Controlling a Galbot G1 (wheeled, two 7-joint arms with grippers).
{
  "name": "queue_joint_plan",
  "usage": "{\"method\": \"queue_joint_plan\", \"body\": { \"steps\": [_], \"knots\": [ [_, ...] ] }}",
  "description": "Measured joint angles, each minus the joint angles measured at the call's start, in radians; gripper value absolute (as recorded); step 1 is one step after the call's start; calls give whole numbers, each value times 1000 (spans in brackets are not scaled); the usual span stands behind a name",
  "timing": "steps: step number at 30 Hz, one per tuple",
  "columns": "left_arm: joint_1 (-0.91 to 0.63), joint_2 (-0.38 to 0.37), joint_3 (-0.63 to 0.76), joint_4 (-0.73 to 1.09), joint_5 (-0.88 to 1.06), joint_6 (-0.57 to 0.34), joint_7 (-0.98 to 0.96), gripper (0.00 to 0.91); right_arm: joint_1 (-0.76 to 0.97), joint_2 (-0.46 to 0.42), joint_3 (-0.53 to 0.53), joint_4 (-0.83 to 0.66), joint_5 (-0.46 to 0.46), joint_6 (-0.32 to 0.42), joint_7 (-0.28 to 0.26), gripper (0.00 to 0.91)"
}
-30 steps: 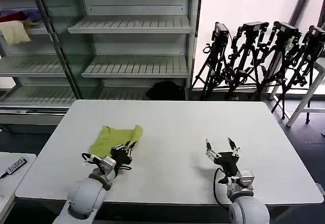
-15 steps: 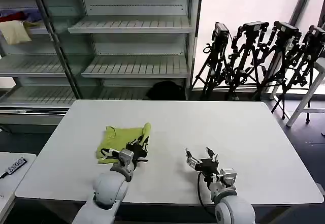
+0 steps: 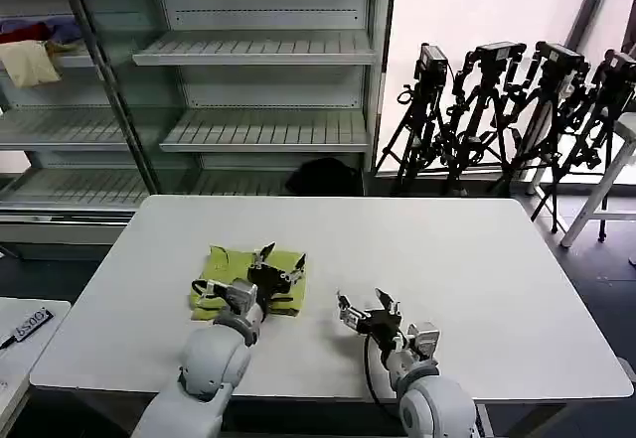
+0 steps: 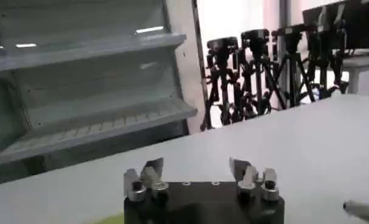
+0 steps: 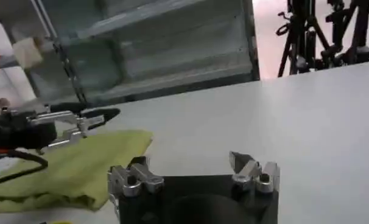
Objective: Fold and organize the clothes.
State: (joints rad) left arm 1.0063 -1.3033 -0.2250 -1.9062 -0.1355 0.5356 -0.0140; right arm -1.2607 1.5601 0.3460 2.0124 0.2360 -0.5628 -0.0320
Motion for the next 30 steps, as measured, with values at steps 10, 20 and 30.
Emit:
{"method": "queue_joint_plan", "body": {
  "steps": [10,20,30],
  "knots": [
    [38,73,-166,-41,-79,-44,30,907,88,12,-74,-91,122,-10,83,907],
    [116,129,-392,-1,-195,-98,92,907,187,44,-133,-198,227,-14,176,907],
    [194,121,-477,12,-246,-134,116,907,252,49,-170,-278,279,-17,232,595]
  ]
}}
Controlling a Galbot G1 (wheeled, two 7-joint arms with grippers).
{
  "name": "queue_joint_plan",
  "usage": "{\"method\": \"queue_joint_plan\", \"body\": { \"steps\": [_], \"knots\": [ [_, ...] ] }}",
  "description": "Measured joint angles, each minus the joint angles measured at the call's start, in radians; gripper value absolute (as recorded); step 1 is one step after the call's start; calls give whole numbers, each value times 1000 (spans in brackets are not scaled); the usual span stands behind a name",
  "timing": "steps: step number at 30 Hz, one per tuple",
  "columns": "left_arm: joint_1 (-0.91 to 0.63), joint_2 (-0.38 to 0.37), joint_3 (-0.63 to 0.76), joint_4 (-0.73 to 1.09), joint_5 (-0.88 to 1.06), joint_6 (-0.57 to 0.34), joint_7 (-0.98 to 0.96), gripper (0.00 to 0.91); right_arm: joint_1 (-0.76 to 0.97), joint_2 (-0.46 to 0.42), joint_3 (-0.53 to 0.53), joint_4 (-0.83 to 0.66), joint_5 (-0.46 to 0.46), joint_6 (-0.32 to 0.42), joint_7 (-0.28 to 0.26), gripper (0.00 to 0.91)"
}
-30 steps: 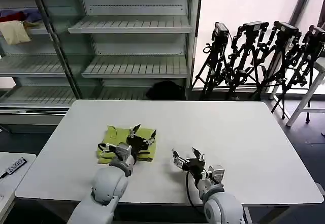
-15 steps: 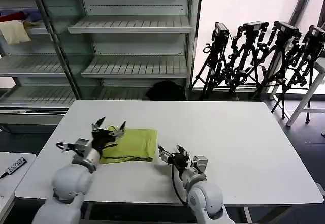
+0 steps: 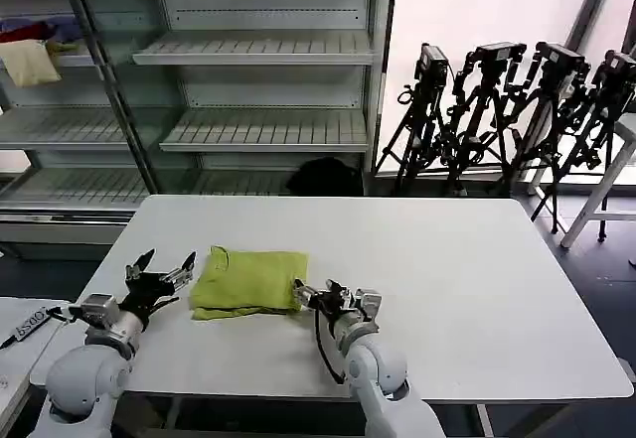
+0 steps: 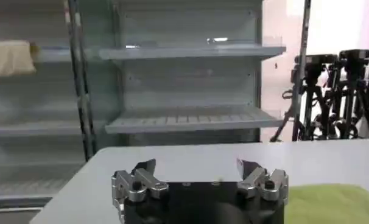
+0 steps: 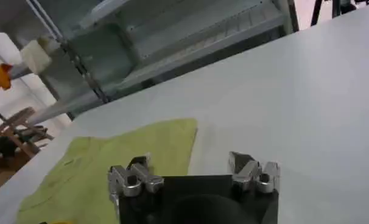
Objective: Fold and organize the clothes.
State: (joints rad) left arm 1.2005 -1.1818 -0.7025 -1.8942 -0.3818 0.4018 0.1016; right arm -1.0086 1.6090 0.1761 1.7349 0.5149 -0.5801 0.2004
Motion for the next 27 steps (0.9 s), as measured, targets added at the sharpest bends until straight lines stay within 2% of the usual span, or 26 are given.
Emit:
{"method": "queue_joint_plan", "body": {
  "steps": [4,5,7,8,9,12,27],
  "knots": [
    [14,-4,-15,4,-9,-10,3,907,9,0,-15,-14,10,0,6,494],
    [17,-5,-17,4,-10,-13,4,907,11,0,-19,-17,11,0,8,353],
    [23,-8,-22,5,-12,-17,4,907,15,0,-25,-23,13,0,12,272],
    [24,-10,-23,5,-12,-19,4,907,17,0,-28,-27,14,0,14,181],
    [26,-11,-24,6,-13,-20,4,907,19,0,-32,-29,14,0,15,131],
    [31,-14,-27,6,-13,-23,4,907,23,0,-41,-35,14,-1,20,10],
    [53,-25,-41,3,-10,-42,3,907,19,0,-50,-33,5,-4,34,0]
  ]
}}
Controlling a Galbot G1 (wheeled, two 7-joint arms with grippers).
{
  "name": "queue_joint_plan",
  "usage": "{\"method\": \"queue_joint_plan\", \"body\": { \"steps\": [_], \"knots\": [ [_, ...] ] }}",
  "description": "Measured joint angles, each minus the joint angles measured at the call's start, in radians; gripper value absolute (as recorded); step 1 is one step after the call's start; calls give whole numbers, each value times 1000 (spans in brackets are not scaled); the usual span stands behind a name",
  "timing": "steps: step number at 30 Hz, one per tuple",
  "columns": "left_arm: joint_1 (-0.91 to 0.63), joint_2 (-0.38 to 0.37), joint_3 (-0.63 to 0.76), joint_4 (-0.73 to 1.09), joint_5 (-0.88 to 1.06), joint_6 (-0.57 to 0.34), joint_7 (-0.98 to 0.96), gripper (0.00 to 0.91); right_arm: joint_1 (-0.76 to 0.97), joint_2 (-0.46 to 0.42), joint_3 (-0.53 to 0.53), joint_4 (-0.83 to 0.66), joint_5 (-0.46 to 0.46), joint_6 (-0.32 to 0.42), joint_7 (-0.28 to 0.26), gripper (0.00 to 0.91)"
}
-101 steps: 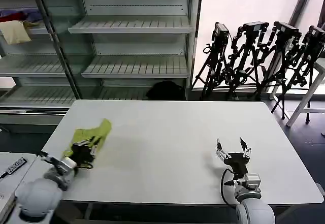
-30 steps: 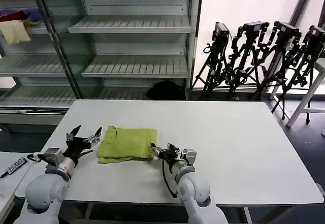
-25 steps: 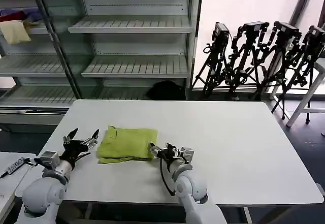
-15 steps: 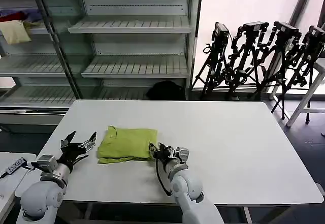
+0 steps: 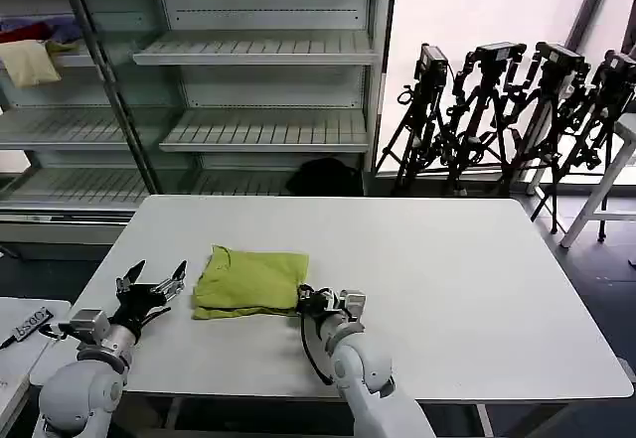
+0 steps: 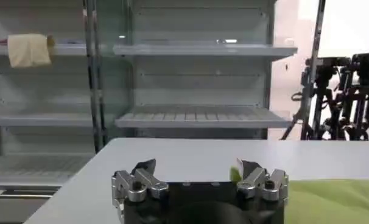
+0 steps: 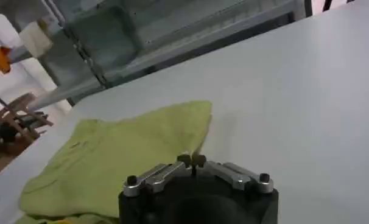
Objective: Fold and organize the clothes.
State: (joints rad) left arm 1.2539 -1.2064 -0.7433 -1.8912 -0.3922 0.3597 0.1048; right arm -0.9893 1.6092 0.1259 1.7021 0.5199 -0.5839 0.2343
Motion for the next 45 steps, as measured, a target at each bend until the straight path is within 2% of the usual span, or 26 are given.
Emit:
{"method": "queue_joint_plan", "body": {
  "steps": [8,15,30,39,40,41,42,45],
  "knots": [
    [1,-2,-2,5,4,-5,1,907,-30,0,28,68,-6,-2,-4,0],
    [-10,-14,12,9,17,-6,2,907,-80,0,74,140,-61,-3,-26,0],
    [-21,-38,40,15,34,-8,3,907,-151,-118,159,212,-360,3,-120,0],
    [-14,-41,40,17,32,-12,3,907,-143,-148,177,206,-489,4,-166,0],
    [-13,-41,40,17,32,-12,3,907,-143,-150,179,206,-499,4,-170,91],
    [-13,-42,40,18,32,-13,3,907,-144,-151,181,205,-509,4,-173,322],
    [-13,-42,40,18,32,-13,3,907,-145,-153,182,205,-519,4,-177,907],
    [-13,-44,42,21,32,-15,3,907,-150,-153,184,206,-542,5,-189,907]
  ]
}}
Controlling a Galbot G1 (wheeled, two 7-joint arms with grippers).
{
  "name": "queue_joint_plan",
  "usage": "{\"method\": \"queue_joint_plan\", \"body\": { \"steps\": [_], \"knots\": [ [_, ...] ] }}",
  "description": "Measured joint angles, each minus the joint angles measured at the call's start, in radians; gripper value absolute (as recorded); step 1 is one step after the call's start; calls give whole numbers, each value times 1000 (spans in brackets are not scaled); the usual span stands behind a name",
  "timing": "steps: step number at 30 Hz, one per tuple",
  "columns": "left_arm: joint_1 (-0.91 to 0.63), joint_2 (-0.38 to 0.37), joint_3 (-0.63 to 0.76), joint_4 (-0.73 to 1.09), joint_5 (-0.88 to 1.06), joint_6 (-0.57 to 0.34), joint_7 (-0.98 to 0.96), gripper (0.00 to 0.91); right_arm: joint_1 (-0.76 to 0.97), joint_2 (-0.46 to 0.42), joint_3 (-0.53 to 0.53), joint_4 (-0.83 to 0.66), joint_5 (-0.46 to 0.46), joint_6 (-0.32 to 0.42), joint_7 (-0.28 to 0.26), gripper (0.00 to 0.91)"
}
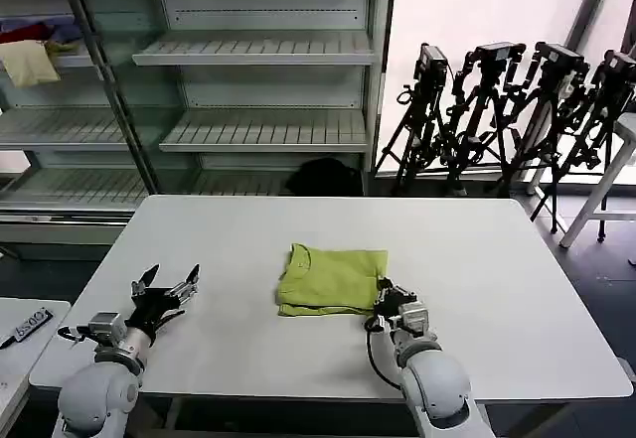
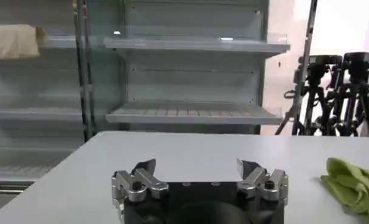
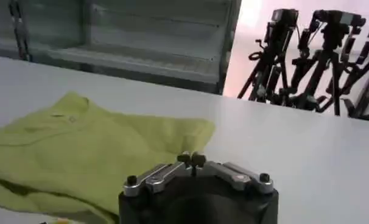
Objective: Fold and organize the clothes.
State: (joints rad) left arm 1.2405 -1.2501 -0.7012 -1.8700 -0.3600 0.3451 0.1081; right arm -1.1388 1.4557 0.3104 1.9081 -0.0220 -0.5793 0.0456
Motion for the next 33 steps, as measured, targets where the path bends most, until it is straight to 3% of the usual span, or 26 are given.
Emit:
{"method": "queue_joint_plan", "body": {
  "steps": [18,33],
  "knots": [
    [8,-9,9,-4,-5,-7,1,907,-38,-22,52,50,-34,36,-24,907],
    [34,-35,45,-28,-10,-14,7,907,-71,-128,223,43,-17,97,-60,907]
  ]
}}
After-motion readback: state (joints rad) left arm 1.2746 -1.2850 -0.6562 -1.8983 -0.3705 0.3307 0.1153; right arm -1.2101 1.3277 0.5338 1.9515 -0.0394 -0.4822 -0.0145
